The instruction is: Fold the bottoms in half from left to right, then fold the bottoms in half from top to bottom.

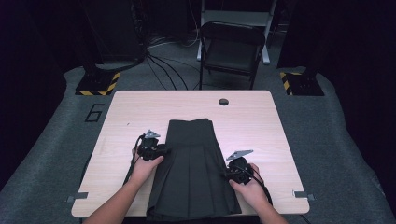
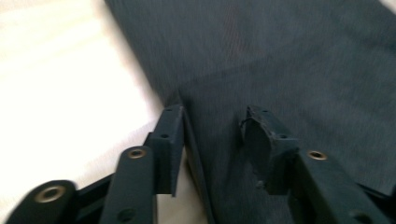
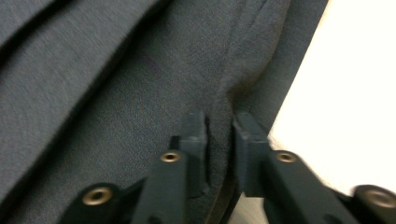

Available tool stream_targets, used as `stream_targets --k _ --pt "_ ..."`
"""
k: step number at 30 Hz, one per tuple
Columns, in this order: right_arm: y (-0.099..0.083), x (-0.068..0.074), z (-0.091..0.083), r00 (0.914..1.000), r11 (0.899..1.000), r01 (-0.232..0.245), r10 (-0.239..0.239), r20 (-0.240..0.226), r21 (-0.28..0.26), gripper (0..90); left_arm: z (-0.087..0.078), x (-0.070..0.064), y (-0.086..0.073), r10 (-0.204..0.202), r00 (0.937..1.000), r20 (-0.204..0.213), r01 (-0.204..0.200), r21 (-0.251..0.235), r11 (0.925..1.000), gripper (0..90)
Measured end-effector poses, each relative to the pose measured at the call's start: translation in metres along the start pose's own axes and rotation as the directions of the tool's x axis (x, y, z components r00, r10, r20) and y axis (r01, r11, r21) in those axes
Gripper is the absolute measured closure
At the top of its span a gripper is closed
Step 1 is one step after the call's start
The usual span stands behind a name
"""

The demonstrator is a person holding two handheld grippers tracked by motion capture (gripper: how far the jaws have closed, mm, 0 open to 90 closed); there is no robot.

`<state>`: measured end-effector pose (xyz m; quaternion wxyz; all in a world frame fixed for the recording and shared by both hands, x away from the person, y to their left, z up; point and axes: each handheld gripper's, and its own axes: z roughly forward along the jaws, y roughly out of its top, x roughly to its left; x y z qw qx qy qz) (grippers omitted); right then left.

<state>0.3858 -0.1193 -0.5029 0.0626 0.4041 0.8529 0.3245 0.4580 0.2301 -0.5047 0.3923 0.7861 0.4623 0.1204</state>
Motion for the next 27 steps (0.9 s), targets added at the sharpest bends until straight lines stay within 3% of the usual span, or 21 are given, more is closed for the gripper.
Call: stream_targets --k 5,7,8,18,19,23,27 --pt "0.000 0.003 -0.003 0.9998 1.000 -0.003 0.004 0.020 -0.020 62.4 0.003 0.003 0.018 0.020 0.9998 -0.007 -0.020 -0.021 0.9996 51.2" --pt "0.000 0.003 -0.006 0.9996 0.999 0.008 -0.006 0.029 -0.053 60.5 0.004 0.002 0.023 0.030 0.9995 -0.007 -0.030 -0.031 0.9991 50.4" --pt "0.001 0.005 -0.009 0.9996 0.998 -0.013 0.014 0.025 -0.061 59.8 0.004 0.002 0.026 0.040 0.9991 -0.010 -0.040 -0.029 0.9988 50.2" --pt "0.005 0.017 -0.018 0.9982 0.985 0.059 -0.057 0.017 -0.164 58.6 0.012 0.003 0.045 0.056 0.9983 -0.014 -0.057 -0.045 0.9974 49.6" --pt "0.005 0.019 -0.017 0.9979 0.983 0.064 -0.063 0.013 -0.170 58.8 0.013 0.003 0.045 0.039 0.9991 -0.016 -0.040 -0.044 0.9982 49.3" --pt "0.005 0.023 -0.009 0.9955 0.985 0.095 -0.093 0.021 -0.147 58.8 0.023 0.008 0.048 0.026 0.9991 -0.034 -0.027 -0.037 0.9989 46.3" --pt "0.003 0.021 -0.002 0.9959 0.989 0.089 -0.086 0.027 -0.122 58.8 0.032 0.013 0.048 0.017 0.9984 -0.054 -0.019 -0.021 0.9996 44.1"
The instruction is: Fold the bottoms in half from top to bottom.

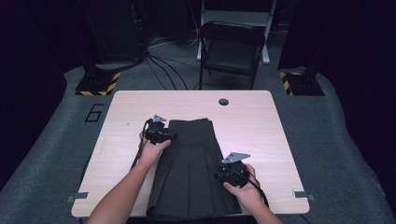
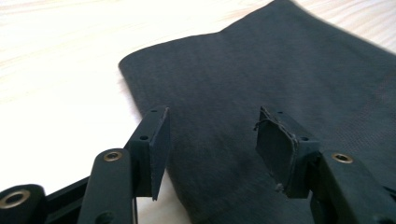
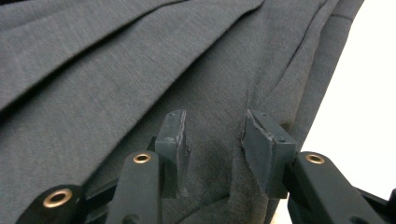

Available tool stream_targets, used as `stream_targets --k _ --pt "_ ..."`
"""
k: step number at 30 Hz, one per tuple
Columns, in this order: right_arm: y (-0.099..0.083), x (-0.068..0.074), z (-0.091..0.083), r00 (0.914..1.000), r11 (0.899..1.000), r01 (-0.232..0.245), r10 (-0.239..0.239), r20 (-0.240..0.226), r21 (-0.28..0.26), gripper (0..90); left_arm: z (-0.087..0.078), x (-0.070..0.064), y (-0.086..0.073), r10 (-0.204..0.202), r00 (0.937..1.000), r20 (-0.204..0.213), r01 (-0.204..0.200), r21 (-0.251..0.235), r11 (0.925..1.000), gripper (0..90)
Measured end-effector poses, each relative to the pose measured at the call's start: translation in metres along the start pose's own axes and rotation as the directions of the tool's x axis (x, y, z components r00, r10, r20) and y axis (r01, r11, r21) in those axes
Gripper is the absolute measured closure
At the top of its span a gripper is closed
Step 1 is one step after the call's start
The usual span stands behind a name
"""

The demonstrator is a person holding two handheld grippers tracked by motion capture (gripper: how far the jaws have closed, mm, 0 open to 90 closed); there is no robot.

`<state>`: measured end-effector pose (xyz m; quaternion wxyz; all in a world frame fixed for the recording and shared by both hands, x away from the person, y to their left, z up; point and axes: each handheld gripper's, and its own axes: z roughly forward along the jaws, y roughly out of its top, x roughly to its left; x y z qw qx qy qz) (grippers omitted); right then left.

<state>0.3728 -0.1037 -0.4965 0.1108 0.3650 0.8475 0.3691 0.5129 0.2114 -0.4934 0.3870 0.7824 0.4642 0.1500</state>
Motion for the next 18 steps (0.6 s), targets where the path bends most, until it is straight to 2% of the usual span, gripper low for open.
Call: stream_targets --k 1,3,6,8,12,16,18 --pt "0.000 0.000 0.001 1.0000 1.000 -0.006 0.006 -0.003 0.002 58.7 0.002 0.000 -0.001 -0.010 0.9999 -0.002 0.010 -0.002 0.9999 44.0" --pt "-0.001 -0.002 0.002 1.0000 1.000 0.004 -0.004 -0.001 0.001 58.4 0.007 0.002 -0.002 -0.005 0.9999 -0.012 0.005 0.016 0.9999 43.6" --pt "-0.003 -0.001 0.003 0.9999 1.000 -0.011 0.011 0.000 0.004 57.4 0.013 0.005 -0.003 -0.004 0.9998 -0.018 0.005 0.020 0.9998 42.0" --pt "-0.004 -0.001 0.005 1.0000 1.000 0.001 -0.001 0.002 0.009 56.4 0.016 0.008 -0.002 -0.005 0.9997 -0.023 0.005 0.010 0.9999 40.4" --pt "-0.006 0.000 0.008 0.9998 1.000 0.016 -0.017 0.012 0.021 55.7 0.022 0.013 -0.003 -0.052 0.9984 -0.023 0.052 0.012 0.9986 35.5" --pt "-0.007 0.001 0.008 0.9999 1.000 0.001 -0.001 0.015 0.023 55.7 0.026 0.015 -0.002 -0.051 0.9984 -0.023 0.052 0.028 0.9983 33.2" --pt "-0.007 0.000 0.008 0.9998 1.000 0.013 -0.013 0.016 0.019 55.7 0.028 0.015 -0.002 -0.051 0.9983 -0.027 0.052 0.028 0.9983 32.2"
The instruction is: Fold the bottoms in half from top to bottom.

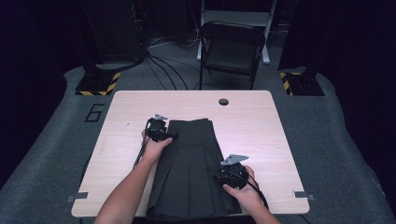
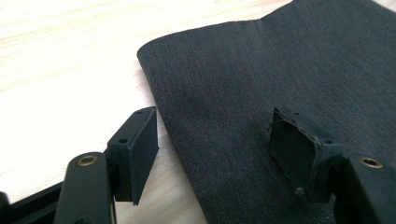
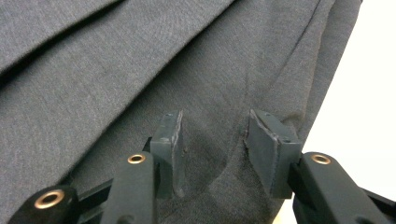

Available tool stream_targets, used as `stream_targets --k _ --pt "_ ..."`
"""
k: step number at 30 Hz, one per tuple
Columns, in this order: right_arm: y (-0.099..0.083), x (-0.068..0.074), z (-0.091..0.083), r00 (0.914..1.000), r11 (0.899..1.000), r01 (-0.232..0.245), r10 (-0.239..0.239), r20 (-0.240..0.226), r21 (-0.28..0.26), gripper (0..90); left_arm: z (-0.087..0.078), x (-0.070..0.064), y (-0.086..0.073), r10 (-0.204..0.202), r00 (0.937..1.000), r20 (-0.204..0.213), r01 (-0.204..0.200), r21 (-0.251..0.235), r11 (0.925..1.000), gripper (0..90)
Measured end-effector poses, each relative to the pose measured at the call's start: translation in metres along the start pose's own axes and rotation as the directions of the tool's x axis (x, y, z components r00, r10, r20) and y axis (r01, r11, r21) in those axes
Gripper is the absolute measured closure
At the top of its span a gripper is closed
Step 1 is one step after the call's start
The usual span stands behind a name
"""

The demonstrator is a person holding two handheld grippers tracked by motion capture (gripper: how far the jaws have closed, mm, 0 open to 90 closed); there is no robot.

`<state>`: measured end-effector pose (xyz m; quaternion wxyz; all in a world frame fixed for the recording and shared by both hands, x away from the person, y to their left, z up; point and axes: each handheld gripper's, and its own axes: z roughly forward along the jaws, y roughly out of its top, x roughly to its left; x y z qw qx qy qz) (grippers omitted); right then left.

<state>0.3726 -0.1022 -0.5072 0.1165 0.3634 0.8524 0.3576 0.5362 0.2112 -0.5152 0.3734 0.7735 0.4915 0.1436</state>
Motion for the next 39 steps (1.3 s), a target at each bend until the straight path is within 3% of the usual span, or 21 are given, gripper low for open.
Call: stream_targets --k 11,13,14,15,16,19,25,30,32,33,39 --pt "0.000 0.000 0.000 1.0000 1.000 0.005 -0.004 -0.003 0.006 55.1 0.004 -0.002 -0.001 -0.006 0.9995 0.031 0.006 -0.001 1.0000 34.0" --pt "-0.001 0.000 0.000 1.0000 1.000 -0.007 0.007 -0.005 0.013 54.8 0.003 -0.002 0.002 -0.009 0.9992 0.038 0.009 0.008 0.9999 40.6" --pt "-0.001 -0.001 0.001 0.9999 1.000 0.013 -0.013 -0.004 0.009 54.8 0.002 -0.004 0.003 -0.025 0.9991 0.034 0.025 0.000 0.9997 43.6" --pt "-0.001 -0.001 0.001 0.9999 1.000 0.011 -0.011 -0.005 0.010 54.8 0.001 -0.003 0.004 -0.014 0.9994 0.032 0.014 0.004 0.9999 49.2" --pt "-0.001 0.000 0.001 1.0000 1.000 -0.006 0.006 -0.006 0.014 54.8 0.000 -0.004 0.004 -0.028 0.9993 0.027 0.028 -0.004 0.9996 54.2" --pt "-0.001 -0.001 0.000 1.0000 1.000 0.008 -0.008 -0.004 0.012 54.7 -0.001 -0.005 0.005 -0.022 0.9997 0.009 0.022 -0.008 0.9997 65.9" --pt "-0.001 0.000 0.000 1.0000 1.000 0.007 -0.007 -0.002 0.009 54.5 -0.006 -0.004 0.007 -0.055 0.9984 0.007 0.055 -0.016 0.9983 83.0" --pt "0.000 0.000 0.000 1.0000 1.000 0.008 -0.008 -0.006 0.002 54.2 -0.013 -0.008 0.012 -0.019 0.9998 -0.007 0.018 -0.025 0.9995 85.4" --pt "0.000 -0.001 -0.002 0.9999 1.000 0.002 -0.002 -0.010 -0.003 54.0 -0.016 -0.007 0.014 -0.014 0.9999 0.001 0.014 -0.038 0.9992 85.6" --pt "0.001 0.000 -0.004 0.9998 1.000 -0.015 0.015 -0.010 -0.007 54.0 -0.017 -0.009 0.015 -0.031 0.9995 0.000 0.031 -0.058 0.9978 85.7" --pt "0.006 0.009 -0.009 0.9987 0.998 0.014 -0.017 -0.048 -0.053 53.6 -0.028 -0.008 0.024 0.009 1.0000 -0.003 -0.009 -0.078 0.9969 85.9"
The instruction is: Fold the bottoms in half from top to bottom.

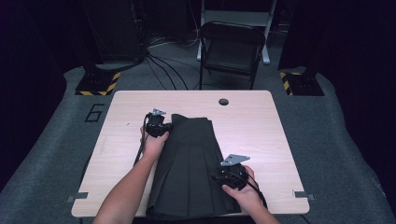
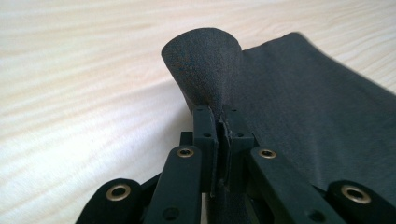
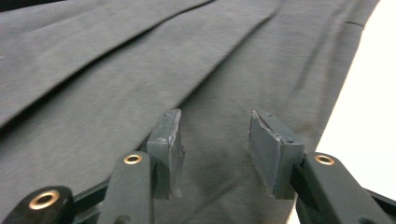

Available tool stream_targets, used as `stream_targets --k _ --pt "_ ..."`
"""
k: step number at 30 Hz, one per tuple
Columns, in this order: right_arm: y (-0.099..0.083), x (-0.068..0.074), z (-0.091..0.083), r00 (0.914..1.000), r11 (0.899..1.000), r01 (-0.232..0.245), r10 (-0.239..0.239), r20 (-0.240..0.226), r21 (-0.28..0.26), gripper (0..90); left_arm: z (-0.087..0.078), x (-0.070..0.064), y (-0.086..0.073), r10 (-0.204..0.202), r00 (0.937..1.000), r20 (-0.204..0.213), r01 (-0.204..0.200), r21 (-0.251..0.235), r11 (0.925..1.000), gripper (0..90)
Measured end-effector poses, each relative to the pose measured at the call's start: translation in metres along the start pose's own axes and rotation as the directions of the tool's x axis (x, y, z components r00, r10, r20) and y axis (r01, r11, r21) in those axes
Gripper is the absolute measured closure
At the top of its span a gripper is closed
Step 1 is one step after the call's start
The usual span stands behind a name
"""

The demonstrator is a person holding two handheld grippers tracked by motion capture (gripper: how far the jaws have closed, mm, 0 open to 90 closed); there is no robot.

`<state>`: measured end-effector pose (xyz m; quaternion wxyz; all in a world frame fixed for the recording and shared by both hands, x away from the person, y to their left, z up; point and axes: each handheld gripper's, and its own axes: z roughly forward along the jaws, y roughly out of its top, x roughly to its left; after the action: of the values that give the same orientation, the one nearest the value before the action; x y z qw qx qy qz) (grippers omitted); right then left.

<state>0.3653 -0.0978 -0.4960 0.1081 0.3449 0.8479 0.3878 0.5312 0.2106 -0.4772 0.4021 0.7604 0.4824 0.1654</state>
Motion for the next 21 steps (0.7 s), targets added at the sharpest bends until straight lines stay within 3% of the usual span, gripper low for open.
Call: stream_targets --k 4,5,11,14,17,21 --pt "0.000 0.007 0.008 0.9985 0.998 0.048 -0.047 -0.027 0.031 53.5 -0.008 -0.006 0.013 0.036 0.9993 -0.005 -0.036 -0.039 0.9986 85.9" --pt "0.000 0.008 0.010 0.9983 0.998 0.051 -0.050 -0.030 0.041 53.5 -0.010 -0.006 0.017 0.057 0.9984 -0.007 -0.057 -0.039 0.9976 85.9" --pt "-0.002 0.011 0.018 0.9976 0.996 0.058 -0.056 -0.040 0.063 53.5 -0.026 -0.009 0.033 0.091 0.9955 -0.026 -0.093 -0.084 0.9921 85.9" --pt "-0.001 0.010 0.019 0.9981 0.997 0.043 -0.039 -0.047 0.069 53.3 -0.032 -0.015 0.035 0.098 0.9952 -0.003 -0.097 -0.113 0.9888 85.9" --pt "-0.002 0.008 0.021 0.9983 0.997 0.035 -0.031 -0.048 0.074 53.2 -0.040 -0.023 0.036 0.147 0.9890 0.013 -0.145 -0.122 0.9819 85.9" --pt "-0.002 0.007 0.022 0.9984 0.997 0.035 -0.032 -0.046 0.074 53.2 -0.048 -0.034 0.035 0.175 0.9831 0.055 -0.166 -0.145 0.9755 86.0"
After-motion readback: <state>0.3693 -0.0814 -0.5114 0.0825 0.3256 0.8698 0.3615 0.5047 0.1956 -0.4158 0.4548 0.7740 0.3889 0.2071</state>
